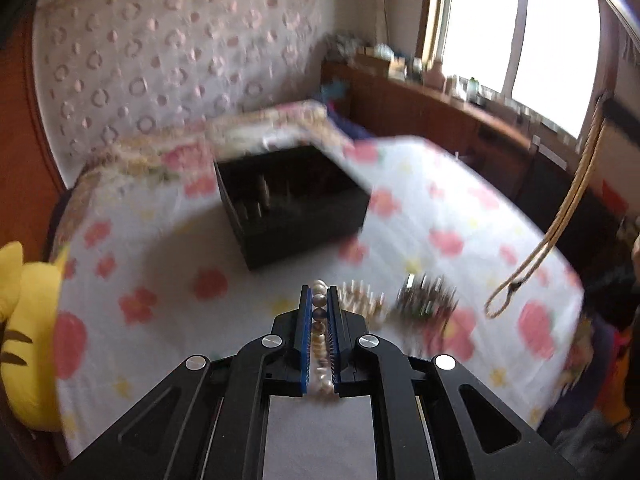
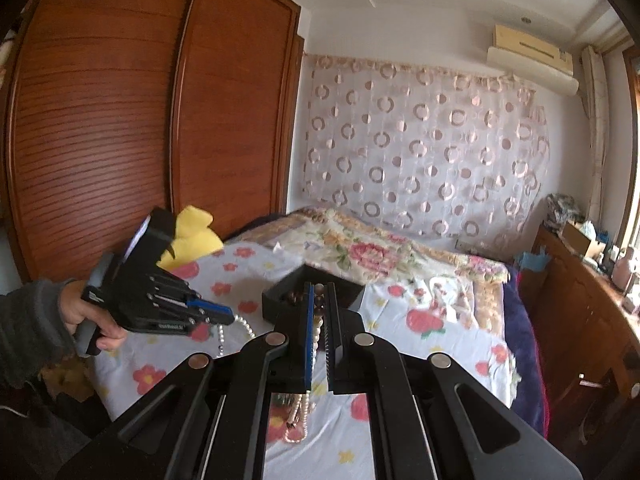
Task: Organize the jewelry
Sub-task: 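Carry the pearl necklaces over the black box with both grippers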
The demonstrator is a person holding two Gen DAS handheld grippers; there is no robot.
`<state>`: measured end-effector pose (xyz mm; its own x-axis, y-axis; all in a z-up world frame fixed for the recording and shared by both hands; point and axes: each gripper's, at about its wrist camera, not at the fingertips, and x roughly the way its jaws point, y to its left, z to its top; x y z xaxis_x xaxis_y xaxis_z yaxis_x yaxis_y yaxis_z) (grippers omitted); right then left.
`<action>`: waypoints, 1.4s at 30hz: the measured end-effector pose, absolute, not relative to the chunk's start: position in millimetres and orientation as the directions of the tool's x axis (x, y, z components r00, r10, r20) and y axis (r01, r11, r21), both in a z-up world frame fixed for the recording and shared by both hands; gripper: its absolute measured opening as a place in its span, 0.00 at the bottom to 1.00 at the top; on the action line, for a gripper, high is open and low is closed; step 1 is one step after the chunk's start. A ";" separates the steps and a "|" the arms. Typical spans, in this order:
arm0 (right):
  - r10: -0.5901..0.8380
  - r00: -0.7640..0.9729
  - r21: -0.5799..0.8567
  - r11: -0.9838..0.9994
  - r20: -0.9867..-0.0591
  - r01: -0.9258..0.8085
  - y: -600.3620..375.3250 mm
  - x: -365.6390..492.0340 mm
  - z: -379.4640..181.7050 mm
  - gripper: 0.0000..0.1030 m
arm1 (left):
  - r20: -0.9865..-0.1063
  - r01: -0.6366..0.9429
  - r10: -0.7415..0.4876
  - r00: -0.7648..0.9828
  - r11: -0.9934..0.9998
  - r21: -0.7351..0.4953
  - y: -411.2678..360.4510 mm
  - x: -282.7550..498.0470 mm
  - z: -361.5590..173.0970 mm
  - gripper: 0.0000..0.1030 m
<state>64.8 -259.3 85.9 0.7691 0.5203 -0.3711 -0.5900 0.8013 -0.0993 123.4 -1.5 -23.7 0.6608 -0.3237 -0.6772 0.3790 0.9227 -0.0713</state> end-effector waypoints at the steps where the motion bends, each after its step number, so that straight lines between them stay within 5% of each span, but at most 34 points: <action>1: 0.522 0.773 -0.102 0.801 -0.362 -0.589 -258.8 65.9 91.5 0.05 | -0.654 0.375 -0.325 0.683 0.924 -0.068 -0.7 123.3 -9.1 0.06; 11: 0.524 0.802 -0.151 0.802 -0.286 -0.578 -239.7 93.7 139.4 0.05 | -0.534 0.363 -0.319 0.783 0.932 -0.024 -9.4 139.9 79.9 0.06; 27: 0.499 0.807 -0.164 0.809 -0.316 -0.564 -209.4 164.6 150.3 0.05 | -0.472 0.318 -0.285 0.834 0.948 -0.012 -10.4 201.7 157.9 0.06; 33: 0.484 0.798 -0.158 0.811 -0.358 -0.563 -195.1 192.0 146.5 0.05 | -0.522 0.302 -0.272 0.808 0.953 -0.029 -7.9 226.4 136.1 0.06; 42: 0.488 0.773 -0.113 0.812 -0.406 -0.572 -178.1 224.2 126.8 0.05 | -0.645 0.266 -0.268 0.715 0.958 -0.103 9.7 247.4 33.0 0.07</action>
